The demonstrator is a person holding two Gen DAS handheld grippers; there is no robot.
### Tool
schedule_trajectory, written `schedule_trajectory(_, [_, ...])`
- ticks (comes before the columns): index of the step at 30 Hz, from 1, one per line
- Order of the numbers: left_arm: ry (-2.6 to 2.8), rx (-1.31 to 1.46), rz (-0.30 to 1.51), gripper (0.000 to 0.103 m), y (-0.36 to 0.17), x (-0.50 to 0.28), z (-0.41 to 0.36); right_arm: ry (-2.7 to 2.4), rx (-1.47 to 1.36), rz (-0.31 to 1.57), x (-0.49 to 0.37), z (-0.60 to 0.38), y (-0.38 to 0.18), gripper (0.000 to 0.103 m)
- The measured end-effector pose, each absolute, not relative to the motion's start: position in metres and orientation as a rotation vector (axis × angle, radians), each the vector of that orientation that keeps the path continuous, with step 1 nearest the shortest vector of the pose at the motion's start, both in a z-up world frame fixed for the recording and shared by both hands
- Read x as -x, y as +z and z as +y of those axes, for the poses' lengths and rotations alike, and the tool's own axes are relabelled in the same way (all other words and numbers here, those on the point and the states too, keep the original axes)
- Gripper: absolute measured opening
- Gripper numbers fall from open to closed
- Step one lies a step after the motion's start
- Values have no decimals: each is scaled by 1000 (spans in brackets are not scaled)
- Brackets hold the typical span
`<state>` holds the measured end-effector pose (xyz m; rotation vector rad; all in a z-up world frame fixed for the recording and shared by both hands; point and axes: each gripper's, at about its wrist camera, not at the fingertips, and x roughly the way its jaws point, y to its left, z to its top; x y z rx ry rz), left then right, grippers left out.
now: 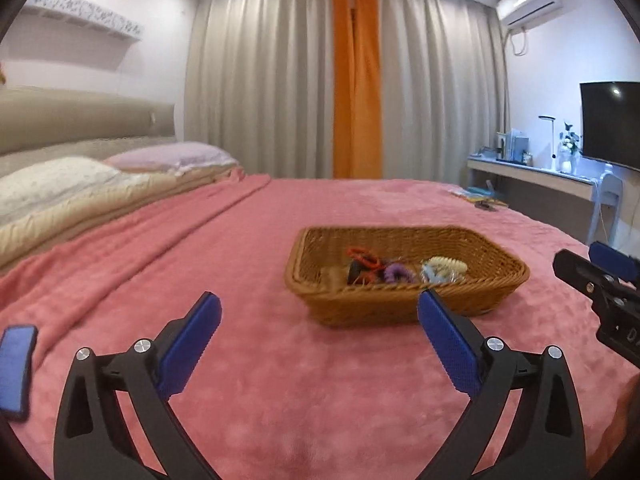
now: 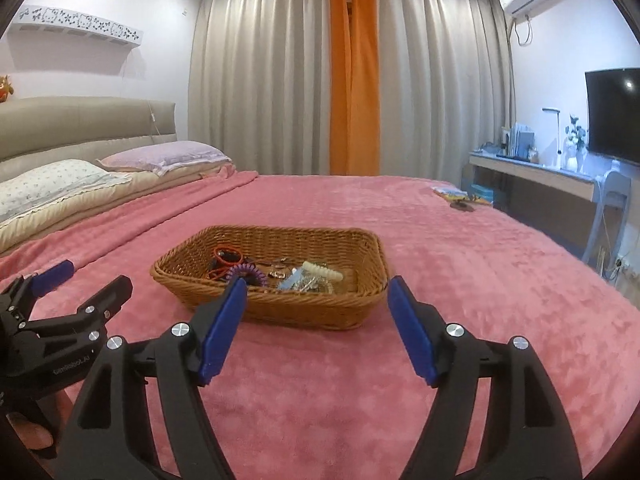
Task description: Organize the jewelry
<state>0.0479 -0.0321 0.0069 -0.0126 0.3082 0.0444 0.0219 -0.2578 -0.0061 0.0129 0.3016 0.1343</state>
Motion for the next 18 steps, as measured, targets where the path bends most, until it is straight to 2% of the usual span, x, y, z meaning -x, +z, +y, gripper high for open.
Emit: schedule_trajectory(18, [47,28,317,95,3,-53,-30,157,-1,319,-24,-255,-19,69])
